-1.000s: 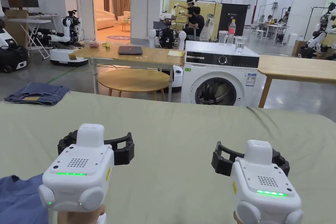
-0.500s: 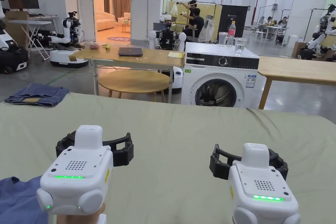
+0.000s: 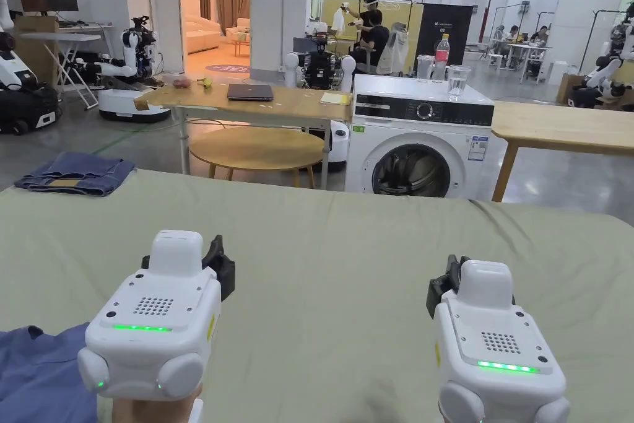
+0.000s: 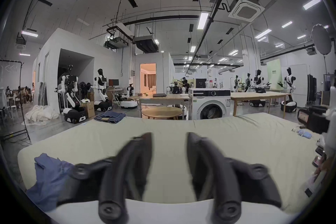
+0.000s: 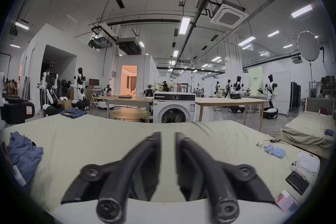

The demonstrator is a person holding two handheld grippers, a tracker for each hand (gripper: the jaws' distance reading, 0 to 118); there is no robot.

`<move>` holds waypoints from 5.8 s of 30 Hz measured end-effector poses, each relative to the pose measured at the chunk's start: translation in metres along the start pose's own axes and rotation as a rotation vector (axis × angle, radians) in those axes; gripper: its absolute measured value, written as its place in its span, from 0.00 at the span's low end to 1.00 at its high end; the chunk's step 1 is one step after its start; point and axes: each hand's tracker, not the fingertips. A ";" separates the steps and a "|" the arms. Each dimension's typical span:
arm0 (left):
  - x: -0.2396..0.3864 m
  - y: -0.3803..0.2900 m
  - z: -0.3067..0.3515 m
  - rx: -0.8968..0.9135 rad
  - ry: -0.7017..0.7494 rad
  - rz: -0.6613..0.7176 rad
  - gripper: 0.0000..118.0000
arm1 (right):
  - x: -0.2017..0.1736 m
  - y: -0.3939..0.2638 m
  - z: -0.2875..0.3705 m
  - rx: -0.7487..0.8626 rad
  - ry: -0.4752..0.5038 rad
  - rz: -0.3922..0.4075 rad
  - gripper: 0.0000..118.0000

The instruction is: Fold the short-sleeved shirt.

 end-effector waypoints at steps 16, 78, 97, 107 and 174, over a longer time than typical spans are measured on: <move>-0.063 0.010 0.031 -0.092 0.100 0.028 0.00 | -0.049 0.001 -0.003 -0.067 0.113 -0.025 0.00; -0.080 0.107 -0.036 -0.347 -0.246 0.066 0.03 | -0.025 -0.013 0.014 -0.173 0.186 0.057 0.00; 0.274 0.048 -0.066 -0.562 -0.828 -0.055 0.03 | 0.179 -0.021 0.074 -0.208 -0.208 0.030 0.00; 0.270 -0.011 -0.059 -0.665 -0.818 0.000 0.51 | 0.191 -0.030 0.080 -0.244 -0.233 0.024 0.00; -0.054 -0.044 -0.054 -0.698 -0.177 -0.007 0.00 | 0.176 -0.037 -0.037 -0.650 -0.006 -0.020 0.49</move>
